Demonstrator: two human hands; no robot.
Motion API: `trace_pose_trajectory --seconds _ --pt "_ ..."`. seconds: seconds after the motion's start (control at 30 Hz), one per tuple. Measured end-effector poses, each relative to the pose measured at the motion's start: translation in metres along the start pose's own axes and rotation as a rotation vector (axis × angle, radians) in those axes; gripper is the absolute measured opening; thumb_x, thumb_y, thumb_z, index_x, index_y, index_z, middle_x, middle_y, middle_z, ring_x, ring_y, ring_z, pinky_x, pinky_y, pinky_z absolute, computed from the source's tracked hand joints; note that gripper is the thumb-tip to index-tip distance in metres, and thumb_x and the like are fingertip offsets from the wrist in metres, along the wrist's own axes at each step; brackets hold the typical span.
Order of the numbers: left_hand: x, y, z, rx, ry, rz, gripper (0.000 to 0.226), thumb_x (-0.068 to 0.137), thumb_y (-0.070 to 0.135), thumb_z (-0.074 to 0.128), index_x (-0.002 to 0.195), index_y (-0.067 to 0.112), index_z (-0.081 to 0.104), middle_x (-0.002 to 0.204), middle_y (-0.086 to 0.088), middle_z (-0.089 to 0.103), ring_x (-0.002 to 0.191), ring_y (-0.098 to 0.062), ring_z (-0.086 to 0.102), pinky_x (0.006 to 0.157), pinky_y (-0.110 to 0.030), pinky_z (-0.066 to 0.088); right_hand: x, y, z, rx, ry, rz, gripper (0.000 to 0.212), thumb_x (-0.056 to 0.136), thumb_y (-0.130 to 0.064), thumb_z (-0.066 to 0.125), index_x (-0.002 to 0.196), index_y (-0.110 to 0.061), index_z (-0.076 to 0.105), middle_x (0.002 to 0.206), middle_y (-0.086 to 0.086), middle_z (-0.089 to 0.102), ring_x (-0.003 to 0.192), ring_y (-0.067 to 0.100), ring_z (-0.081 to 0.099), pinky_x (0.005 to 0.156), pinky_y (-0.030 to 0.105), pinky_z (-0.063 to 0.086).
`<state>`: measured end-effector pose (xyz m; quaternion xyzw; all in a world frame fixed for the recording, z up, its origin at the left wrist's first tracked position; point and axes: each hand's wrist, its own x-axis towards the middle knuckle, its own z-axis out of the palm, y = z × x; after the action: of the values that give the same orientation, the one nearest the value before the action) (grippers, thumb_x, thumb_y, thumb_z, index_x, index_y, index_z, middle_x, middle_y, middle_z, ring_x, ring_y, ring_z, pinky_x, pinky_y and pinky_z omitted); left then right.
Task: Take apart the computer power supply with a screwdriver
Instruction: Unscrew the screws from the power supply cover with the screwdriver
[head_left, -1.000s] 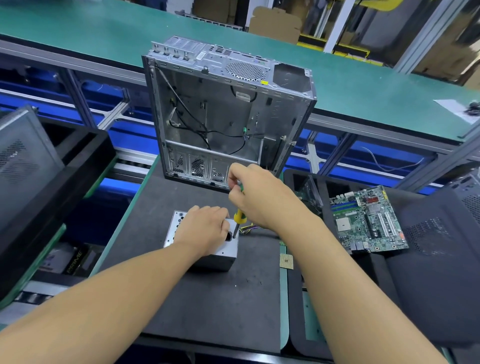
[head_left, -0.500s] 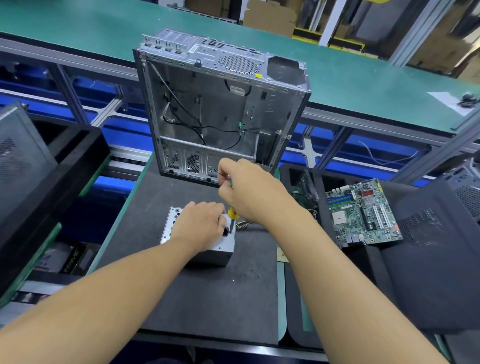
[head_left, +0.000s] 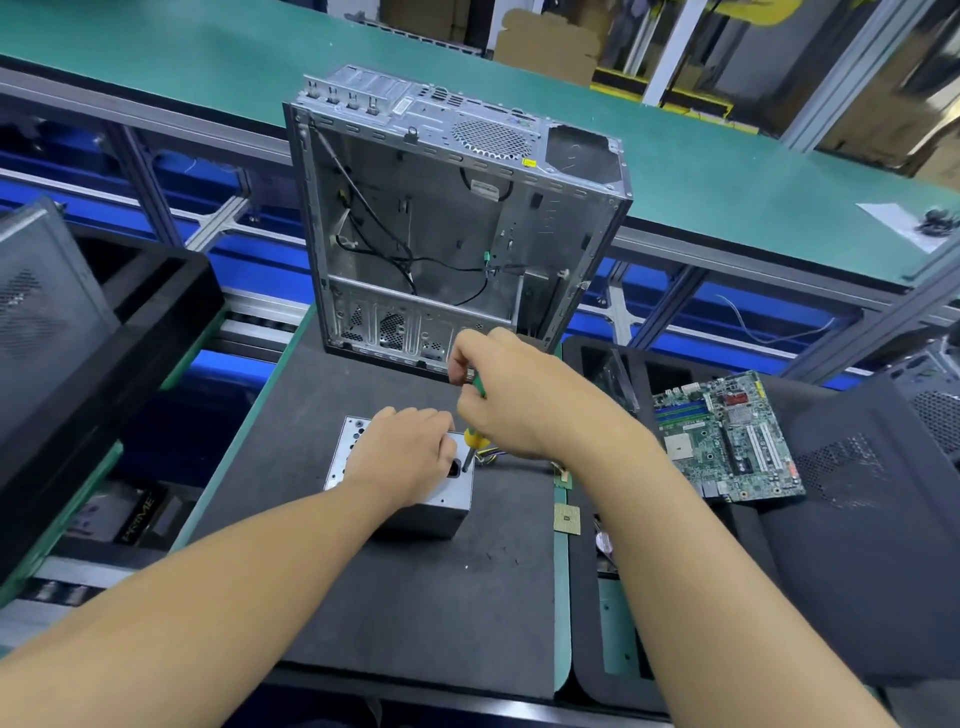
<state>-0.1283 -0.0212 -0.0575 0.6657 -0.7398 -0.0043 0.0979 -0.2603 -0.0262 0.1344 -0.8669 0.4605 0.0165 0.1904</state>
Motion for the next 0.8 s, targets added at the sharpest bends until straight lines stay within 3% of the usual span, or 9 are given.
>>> trace_pose_trajectory --seconds 0.17,0.23,0.33,0.43,0.47,0.53,0.6,0.7,0.8 --pt "0.002 -0.002 0.001 -0.079 -0.020 -0.045 0.026 0.095 0.026 0.038 0.072 0.028 0.028 0.066 0.008 0.032 0.071 -0.022 0.035 0.069 -0.035 0.024 0.001 -0.003 -0.015 -0.174 -0.137 0.092 0.028 0.088 -0.014 0.048 0.115 -0.017 0.045 0.114 0.004 0.036 0.103 0.024 0.037 0.078 0.040 0.041" --pt "0.003 -0.003 0.001 -0.081 -0.034 -0.056 0.021 0.095 0.027 0.036 0.075 0.027 0.034 0.066 0.008 0.034 0.071 -0.021 0.037 0.070 -0.035 0.027 0.002 -0.005 -0.011 -0.176 -0.112 0.107 0.027 0.091 -0.021 0.049 0.116 -0.015 0.045 0.110 0.003 0.033 0.107 0.025 0.035 0.079 0.040 0.041" --pt "0.002 -0.001 0.001 -0.085 -0.043 -0.058 0.020 0.096 0.028 0.036 0.076 0.026 0.036 0.067 0.008 0.036 0.070 -0.021 0.037 0.074 -0.036 0.035 0.002 -0.006 0.001 -0.321 0.062 0.165 0.030 0.101 -0.041 0.039 0.113 -0.014 0.042 0.099 0.003 0.035 0.082 0.027 0.040 0.060 0.035 0.033" --pt "0.001 -0.001 0.001 -0.103 -0.043 -0.063 0.020 0.096 0.028 0.035 0.076 0.027 0.036 0.070 0.008 0.040 0.071 -0.020 0.039 0.077 -0.037 0.038 0.002 -0.007 0.010 -0.515 0.197 0.141 0.013 0.102 -0.026 0.043 0.107 -0.015 0.043 0.097 0.004 0.050 0.065 0.027 0.041 0.047 0.030 0.022" --pt "0.001 -0.001 0.001 -0.101 -0.045 -0.063 0.019 0.096 0.028 0.034 0.077 0.027 0.037 0.071 0.008 0.041 0.072 -0.020 0.040 0.077 -0.037 0.038 0.003 -0.006 0.010 -0.474 0.181 0.114 0.011 0.099 -0.020 0.047 0.108 -0.015 0.044 0.101 0.004 0.052 0.067 0.028 0.044 0.049 0.031 0.029" --pt "0.002 -0.002 0.002 -0.089 -0.045 -0.060 0.018 0.096 0.028 0.034 0.078 0.026 0.038 0.073 0.008 0.043 0.074 -0.021 0.045 0.077 -0.036 0.037 0.001 -0.004 0.004 -0.247 0.061 0.068 0.016 0.095 -0.016 0.049 0.110 -0.017 0.046 0.108 0.004 0.050 0.081 0.029 0.053 0.067 0.036 0.046" --pt "0.002 -0.003 0.003 -0.076 -0.047 -0.062 0.016 0.096 0.028 0.036 0.080 0.026 0.038 0.076 0.008 0.046 0.080 -0.022 0.052 0.076 -0.036 0.035 -0.001 -0.004 -0.006 -0.083 -0.073 0.053 0.023 0.090 -0.016 0.052 0.113 -0.021 0.049 0.110 0.001 0.046 0.097 0.024 0.047 0.081 0.037 0.045" --pt "0.002 -0.003 0.003 -0.075 -0.053 -0.061 0.016 0.096 0.028 0.035 0.081 0.026 0.041 0.080 0.007 0.053 0.083 -0.021 0.054 0.078 -0.036 0.036 -0.002 -0.003 -0.008 -0.109 -0.129 0.115 0.030 0.089 -0.020 0.053 0.118 -0.019 0.046 0.113 0.002 0.041 0.100 0.024 0.042 0.079 0.037 0.042" --pt "0.001 -0.002 0.002 -0.084 -0.033 -0.056 0.016 0.096 0.028 0.034 0.082 0.025 0.042 0.084 0.005 0.059 0.084 -0.022 0.056 0.079 -0.037 0.038 0.000 -0.003 -0.005 -0.212 -0.046 0.219 0.034 0.097 -0.040 0.047 0.117 -0.013 0.040 0.109 0.007 0.039 0.085 0.031 0.050 0.069 0.038 0.040"
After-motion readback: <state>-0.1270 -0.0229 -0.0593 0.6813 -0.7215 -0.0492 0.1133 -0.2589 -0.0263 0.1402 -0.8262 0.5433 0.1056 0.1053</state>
